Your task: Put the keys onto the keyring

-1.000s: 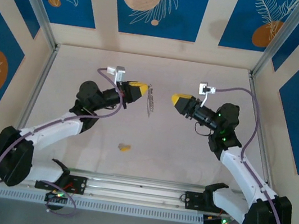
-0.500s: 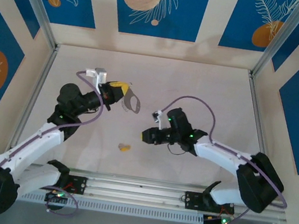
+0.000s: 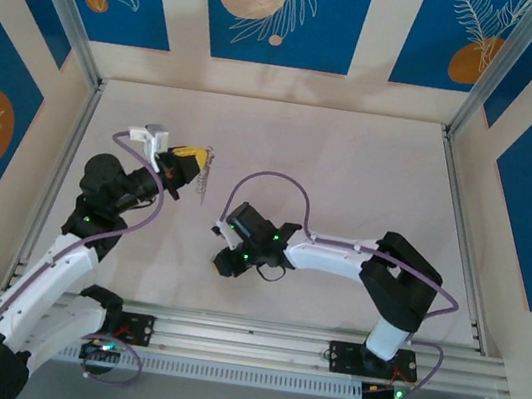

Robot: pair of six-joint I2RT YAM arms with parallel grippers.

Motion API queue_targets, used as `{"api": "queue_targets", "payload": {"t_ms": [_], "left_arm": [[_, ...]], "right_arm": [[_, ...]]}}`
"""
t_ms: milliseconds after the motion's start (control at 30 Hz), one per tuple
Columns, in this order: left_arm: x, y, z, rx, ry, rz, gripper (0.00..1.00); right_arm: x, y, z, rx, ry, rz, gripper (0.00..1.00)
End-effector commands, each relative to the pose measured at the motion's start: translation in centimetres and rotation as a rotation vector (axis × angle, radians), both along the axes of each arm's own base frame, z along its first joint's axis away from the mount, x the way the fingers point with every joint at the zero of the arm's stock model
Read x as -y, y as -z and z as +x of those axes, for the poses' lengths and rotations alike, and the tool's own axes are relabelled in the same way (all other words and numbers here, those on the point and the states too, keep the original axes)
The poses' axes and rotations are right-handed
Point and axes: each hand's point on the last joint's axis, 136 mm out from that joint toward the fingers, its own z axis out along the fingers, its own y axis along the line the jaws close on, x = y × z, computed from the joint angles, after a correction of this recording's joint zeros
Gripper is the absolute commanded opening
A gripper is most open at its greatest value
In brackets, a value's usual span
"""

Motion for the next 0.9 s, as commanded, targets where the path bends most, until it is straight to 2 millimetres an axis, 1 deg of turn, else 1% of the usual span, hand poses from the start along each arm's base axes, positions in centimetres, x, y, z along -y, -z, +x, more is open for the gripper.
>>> {"api": "queue_targets", "payload": {"t_ms": [0, 200, 533, 700, 867], "left_arm": [[-1.2, 0.1, 0.1, 0.015, -0.044, 0.013, 0.00], [-2.1, 0.4, 0.4, 0.007, -0.067, 0.013, 0.00], [-2.8, 0.5, 0.6, 0.004, -0.078, 0.001, 0.00], [-3.0, 0.4, 0.7, 0.004, -0.080, -0.004, 0.00], [-3.1, 0.5, 0.7, 0.003, -0.077, -0.015, 0.00]], "right_arm": [[-0.2, 0.4, 0.5, 0.042, -0.017, -0.050, 0.28], [-1.4, 0.6, 0.3, 0.038, -0.040, -0.042, 0.27], [-2.8, 0.6, 0.2, 0.028, -0.071, -0.026, 0.28], [-3.4, 1.1, -0.1, 0.018, -0.084, -0.034, 0.29], [-3.8, 1.5, 0.2, 0.020, -0.083, -0.039, 0.28]]}}
